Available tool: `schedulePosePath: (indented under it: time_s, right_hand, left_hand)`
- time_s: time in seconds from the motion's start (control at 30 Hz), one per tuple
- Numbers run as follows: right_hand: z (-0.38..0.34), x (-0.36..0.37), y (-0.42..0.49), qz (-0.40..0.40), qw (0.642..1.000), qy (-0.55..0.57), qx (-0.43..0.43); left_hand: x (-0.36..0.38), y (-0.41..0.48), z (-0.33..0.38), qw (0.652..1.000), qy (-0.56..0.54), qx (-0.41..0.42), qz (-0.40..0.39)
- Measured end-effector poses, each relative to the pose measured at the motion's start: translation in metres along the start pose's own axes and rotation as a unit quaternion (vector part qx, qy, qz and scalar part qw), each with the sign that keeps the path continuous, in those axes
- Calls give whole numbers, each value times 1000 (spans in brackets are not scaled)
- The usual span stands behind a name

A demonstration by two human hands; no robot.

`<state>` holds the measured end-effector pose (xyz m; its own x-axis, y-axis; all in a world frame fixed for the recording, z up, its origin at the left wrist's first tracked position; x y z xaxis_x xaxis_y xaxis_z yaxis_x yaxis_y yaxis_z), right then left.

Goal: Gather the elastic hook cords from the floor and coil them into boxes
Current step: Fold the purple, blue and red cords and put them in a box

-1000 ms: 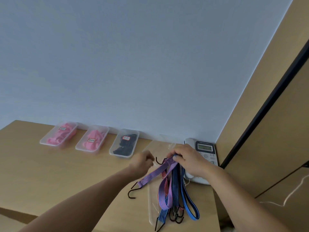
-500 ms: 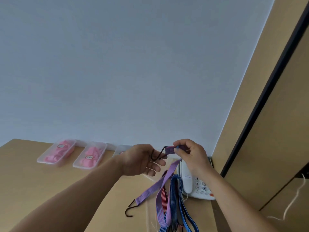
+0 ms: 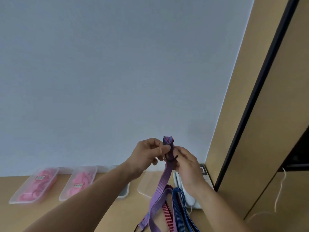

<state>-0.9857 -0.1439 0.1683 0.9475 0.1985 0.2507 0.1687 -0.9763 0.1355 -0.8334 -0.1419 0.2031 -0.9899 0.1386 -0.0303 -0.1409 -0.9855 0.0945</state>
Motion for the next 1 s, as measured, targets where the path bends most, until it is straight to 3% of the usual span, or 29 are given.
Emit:
schedulePosePath:
  time_s: [0.17, 0.37, 0.77, 0.87, 1.0]
  right_hand:
    - [4, 8, -7, 29, 996, 85, 30]
    - [1, 18, -16, 44, 999, 25, -8]
    - [-4, 22, -15, 125, 990, -55, -45]
    - [0, 23, -14, 143, 987, -62, -49]
    - [2, 20, -12, 143, 987, -51, -56]
  left_hand:
    - [-3, 6, 3, 1000, -11, 11, -6]
    - [-8, 11, 8, 998, 41, 6, -45]
    - [-1, 20, 7, 996, 84, 32, 28]
    - [0, 21, 8, 997, 77, 8, 22]
    - [0, 19, 10, 997, 6, -56, -50]
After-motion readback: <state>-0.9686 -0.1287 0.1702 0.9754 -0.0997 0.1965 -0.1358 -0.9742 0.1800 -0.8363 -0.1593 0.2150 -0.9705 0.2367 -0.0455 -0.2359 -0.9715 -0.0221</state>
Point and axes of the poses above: each hand's wrist, its own y-axis towards the middle knuckle, its own x-axis out of the palm, z = x × y, the point moved 2 cm from there along y, towards the middle knuckle, and after that the axes turned 2 degrees about y, right-handed, at the moved point
